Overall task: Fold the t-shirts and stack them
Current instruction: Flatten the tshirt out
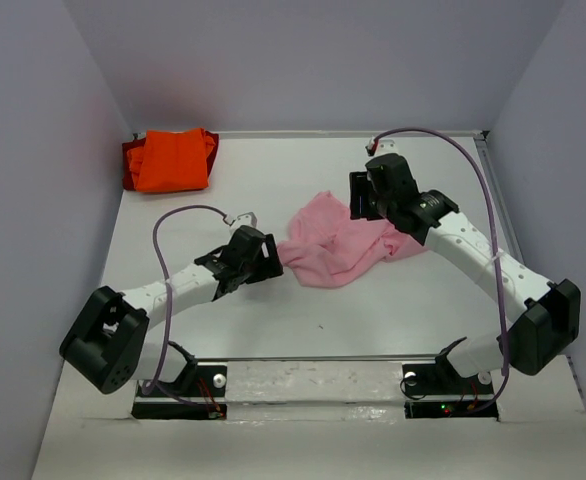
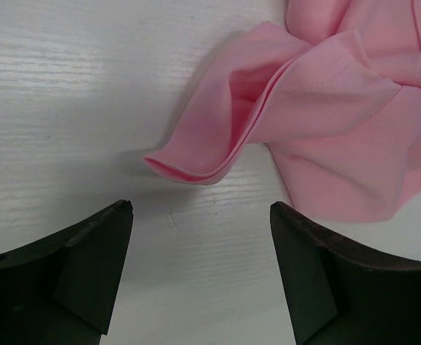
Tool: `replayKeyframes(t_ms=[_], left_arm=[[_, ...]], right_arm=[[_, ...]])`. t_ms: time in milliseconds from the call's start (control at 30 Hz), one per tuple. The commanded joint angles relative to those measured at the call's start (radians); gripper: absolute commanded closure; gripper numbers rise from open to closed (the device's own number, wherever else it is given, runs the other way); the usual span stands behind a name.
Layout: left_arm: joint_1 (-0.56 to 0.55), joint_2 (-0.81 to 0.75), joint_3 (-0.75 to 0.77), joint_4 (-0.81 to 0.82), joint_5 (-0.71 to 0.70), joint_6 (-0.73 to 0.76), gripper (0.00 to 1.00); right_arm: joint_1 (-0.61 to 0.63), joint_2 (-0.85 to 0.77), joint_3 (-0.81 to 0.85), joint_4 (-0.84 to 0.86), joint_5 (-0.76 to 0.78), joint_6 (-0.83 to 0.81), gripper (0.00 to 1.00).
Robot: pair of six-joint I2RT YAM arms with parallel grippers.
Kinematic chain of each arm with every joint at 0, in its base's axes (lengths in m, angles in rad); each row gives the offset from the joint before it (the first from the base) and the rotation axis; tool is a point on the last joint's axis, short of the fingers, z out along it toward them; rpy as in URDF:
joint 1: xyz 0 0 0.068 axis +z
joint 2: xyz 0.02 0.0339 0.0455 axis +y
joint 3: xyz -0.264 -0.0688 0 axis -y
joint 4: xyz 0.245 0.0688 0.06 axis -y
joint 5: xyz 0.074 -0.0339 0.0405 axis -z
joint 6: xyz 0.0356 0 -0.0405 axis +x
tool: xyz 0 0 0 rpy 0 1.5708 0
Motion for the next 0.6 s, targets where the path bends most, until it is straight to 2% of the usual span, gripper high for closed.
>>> replayKeyframes(t_ms=[0,200,367,567], left_arm=[[-0.006,0.036,-0.010,0.117,-0.008,-0.043,0.14],[-0.006,0.099,-0.009,0.162,-0.055,-0.040,0.15],[-0.008,0.113,-0.003,0.168,-0.087,-0.034,0.21],[-0.008,0.070,-0.013,0.120,-0.201,-0.040,0.35]], right_arm=[[-0.004,-0.029,-0.017,0.006,0.003,-0.004,0.36],[-0.013,-0.040,-0.037,0.008,-0.003,-0.010,0.36],[-0.013,-0.012,-0.053,0.011,-0.009,-0.022,0.37],[-0.013,-0.006,-0.076,0.028,-0.029,-0.010,0.37]])
